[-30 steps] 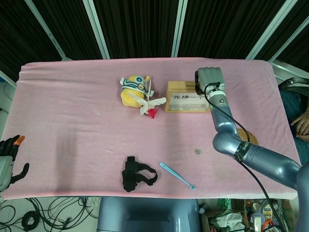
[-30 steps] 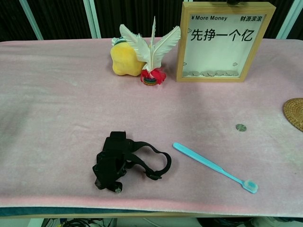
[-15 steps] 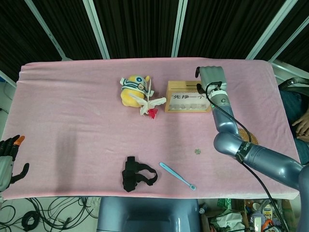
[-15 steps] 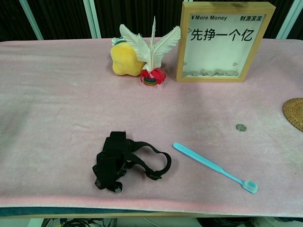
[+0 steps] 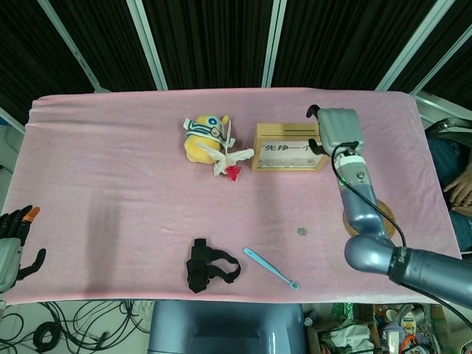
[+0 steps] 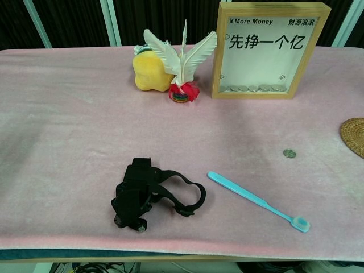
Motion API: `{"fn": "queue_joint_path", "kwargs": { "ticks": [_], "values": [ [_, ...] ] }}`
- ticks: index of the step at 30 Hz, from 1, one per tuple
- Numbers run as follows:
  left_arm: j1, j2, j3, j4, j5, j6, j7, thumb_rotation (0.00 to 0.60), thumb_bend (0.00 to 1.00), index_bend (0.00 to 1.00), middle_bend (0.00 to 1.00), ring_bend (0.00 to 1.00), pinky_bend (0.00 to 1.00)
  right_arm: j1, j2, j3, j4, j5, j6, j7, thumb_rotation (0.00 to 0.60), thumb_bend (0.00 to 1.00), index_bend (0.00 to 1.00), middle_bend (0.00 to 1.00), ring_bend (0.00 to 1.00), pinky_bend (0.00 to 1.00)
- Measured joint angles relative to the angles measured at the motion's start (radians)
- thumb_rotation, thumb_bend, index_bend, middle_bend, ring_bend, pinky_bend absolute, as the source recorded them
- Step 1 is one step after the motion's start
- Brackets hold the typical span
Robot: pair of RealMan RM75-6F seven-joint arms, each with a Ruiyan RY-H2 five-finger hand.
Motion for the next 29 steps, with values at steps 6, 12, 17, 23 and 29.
{"fn": "queue_joint_path", "kwargs": {
  "ticks": [6,12,17,23,29],
  "values": [
    [-0.001,0.001,0.002,0.023,0.066,0.040,0.000,0.600,0.40,0.03,0.02,0.00,0.00,-0.182,0.080,-0.069,-0.240,-0.187,0.229,0.058,0.600,0.21,0.28,0.32,0.46,0.64],
    [-0.001,0.004,0.006,0.034,0.117,0.080,-0.008,0.600,0.40,0.03,0.02,0.00,0.00,-0.387,0.075,-0.226,-0.316,-0.490,0.422,0.091,0.600,0.18,0.26,0.20,0.32,0.45],
    [0.001,0.008,0.010,0.030,0.136,0.092,-0.009,0.600,0.40,0.03,0.02,0.00,0.00,-0.592,-0.025,-0.375,-0.274,-0.763,0.603,0.106,0.600,0.17,0.24,0.15,0.27,0.32],
    [0.001,0.014,0.018,0.019,0.162,0.102,-0.009,0.600,0.40,0.03,0.02,0.00,0.00,-0.759,-0.164,-0.476,-0.101,-0.893,0.692,0.146,0.600,0.15,0.20,0.10,0.23,0.26],
    [0.003,0.016,0.033,0.010,0.189,0.103,0.019,0.600,0.40,0.03,0.02,0.00,0.00,-0.826,-0.216,-0.466,0.020,-0.930,0.668,0.204,0.600,0.16,0.19,0.10,0.22,0.26]
  ]
}}
